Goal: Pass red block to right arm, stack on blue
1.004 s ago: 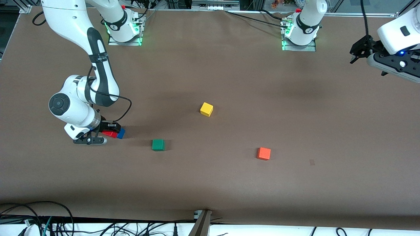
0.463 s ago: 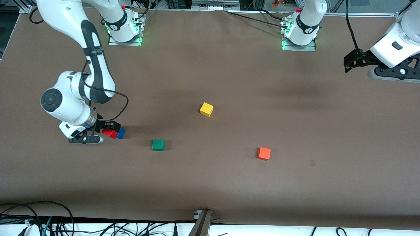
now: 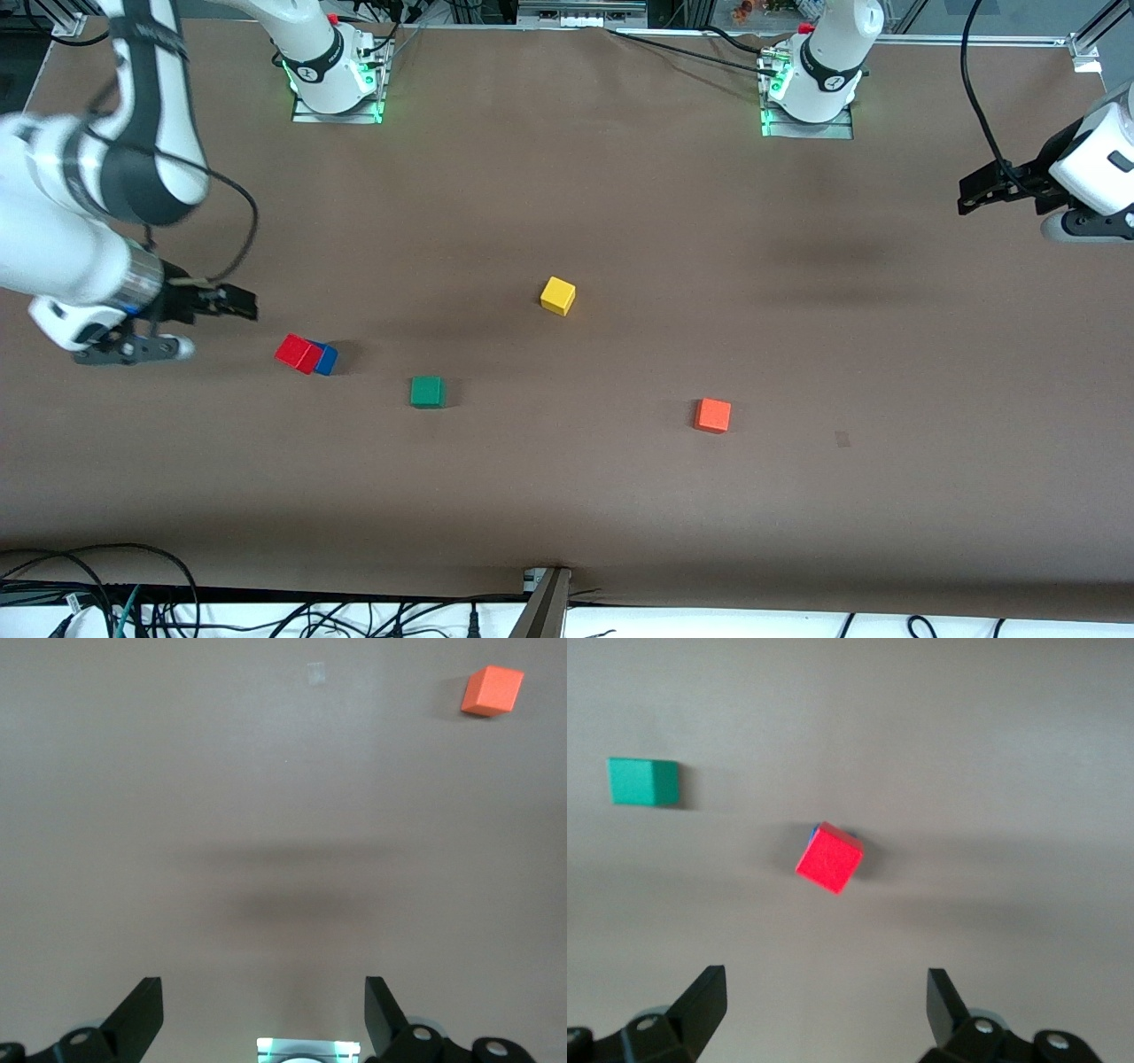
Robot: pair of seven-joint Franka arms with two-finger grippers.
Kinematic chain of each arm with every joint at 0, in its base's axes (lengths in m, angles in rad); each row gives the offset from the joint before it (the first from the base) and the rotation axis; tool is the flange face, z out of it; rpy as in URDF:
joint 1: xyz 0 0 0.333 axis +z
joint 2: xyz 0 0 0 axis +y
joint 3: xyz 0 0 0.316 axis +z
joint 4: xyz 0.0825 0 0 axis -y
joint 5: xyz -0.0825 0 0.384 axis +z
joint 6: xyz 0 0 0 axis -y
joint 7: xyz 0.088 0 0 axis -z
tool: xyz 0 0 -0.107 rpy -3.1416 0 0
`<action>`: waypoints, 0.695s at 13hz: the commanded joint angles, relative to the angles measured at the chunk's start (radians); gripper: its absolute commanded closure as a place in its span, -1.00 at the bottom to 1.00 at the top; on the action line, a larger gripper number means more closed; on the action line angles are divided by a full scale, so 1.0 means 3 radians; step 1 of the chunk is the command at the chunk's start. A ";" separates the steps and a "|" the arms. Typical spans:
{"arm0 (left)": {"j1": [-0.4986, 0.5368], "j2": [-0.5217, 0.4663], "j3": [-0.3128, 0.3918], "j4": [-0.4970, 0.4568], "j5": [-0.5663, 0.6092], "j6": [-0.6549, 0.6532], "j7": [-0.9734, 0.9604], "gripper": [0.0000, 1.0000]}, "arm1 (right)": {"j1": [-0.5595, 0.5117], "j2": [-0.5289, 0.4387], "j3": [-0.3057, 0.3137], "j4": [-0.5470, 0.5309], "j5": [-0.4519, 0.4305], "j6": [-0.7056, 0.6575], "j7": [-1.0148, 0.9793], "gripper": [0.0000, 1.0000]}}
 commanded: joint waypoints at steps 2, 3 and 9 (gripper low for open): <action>-0.0009 0.0003 -0.0071 0.0006 -0.0043 0.0076 -0.0053 -1.00 | -0.0014 -0.0032 -0.0149 0.0684 -0.0145 -0.0909 -0.0002 -0.99; -0.0004 -0.0018 -0.0081 0.0011 -0.0043 0.0060 -0.0043 -1.00 | -0.0029 -0.0017 -0.0150 0.0883 -0.0140 -0.1231 0.0008 -0.99; 0.0042 -0.0028 -0.0086 0.0256 -0.0033 0.0030 -0.0007 -1.00 | -0.1406 -0.0476 0.1421 0.0667 -0.0517 -0.1377 0.0089 -0.99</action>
